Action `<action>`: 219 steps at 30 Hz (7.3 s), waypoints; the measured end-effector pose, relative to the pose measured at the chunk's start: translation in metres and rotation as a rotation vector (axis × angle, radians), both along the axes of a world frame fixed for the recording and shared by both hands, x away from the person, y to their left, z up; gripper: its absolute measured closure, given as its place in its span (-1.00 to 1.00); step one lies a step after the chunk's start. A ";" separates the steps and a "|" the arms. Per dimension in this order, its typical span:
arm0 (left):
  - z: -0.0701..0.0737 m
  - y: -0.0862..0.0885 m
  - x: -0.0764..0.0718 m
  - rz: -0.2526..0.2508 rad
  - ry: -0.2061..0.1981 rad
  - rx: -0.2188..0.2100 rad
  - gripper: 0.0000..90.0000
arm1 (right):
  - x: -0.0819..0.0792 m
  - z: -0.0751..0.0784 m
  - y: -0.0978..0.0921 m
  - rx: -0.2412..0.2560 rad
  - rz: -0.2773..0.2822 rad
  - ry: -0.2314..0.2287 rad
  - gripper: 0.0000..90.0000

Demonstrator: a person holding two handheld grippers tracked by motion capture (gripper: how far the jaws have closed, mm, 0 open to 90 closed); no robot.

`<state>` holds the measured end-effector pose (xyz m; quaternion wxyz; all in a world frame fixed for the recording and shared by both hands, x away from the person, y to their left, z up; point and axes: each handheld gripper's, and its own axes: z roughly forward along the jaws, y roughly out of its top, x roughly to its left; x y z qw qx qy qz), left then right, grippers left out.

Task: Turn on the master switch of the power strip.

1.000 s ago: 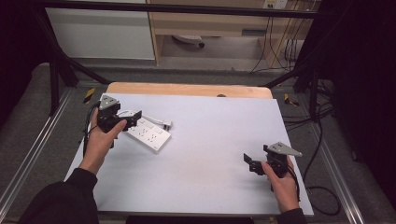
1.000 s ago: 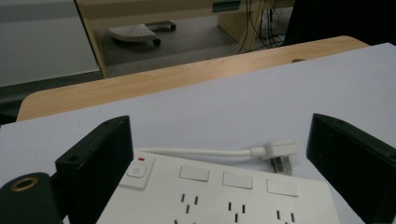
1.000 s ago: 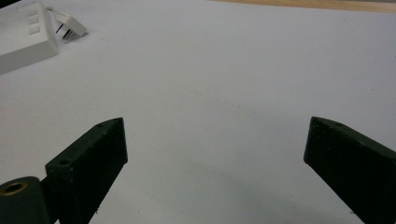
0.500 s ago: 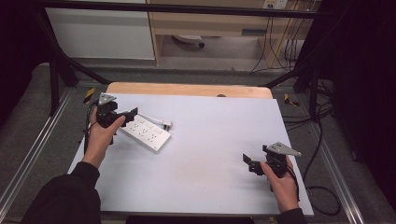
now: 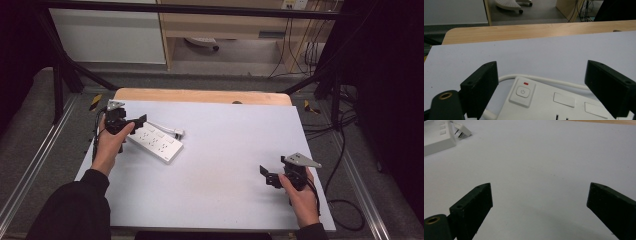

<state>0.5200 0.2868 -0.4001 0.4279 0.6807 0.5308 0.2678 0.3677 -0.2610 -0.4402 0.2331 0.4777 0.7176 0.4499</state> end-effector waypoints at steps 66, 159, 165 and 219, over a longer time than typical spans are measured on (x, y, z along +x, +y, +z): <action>-0.016 0.007 0.010 0.044 0.044 0.022 0.88 | -0.002 0.003 -0.003 0.021 0.003 -0.005 -0.84; -0.036 0.004 0.017 0.032 0.108 0.059 1.00 | -0.002 0.002 -0.003 0.026 0.007 0.005 -0.85; -0.036 0.004 0.017 0.032 0.110 0.061 1.00 | -0.002 0.002 -0.004 0.026 0.008 0.006 -0.85; -0.038 0.008 0.015 0.054 0.095 0.021 1.00 | -0.002 0.002 -0.003 0.027 0.007 0.015 -0.85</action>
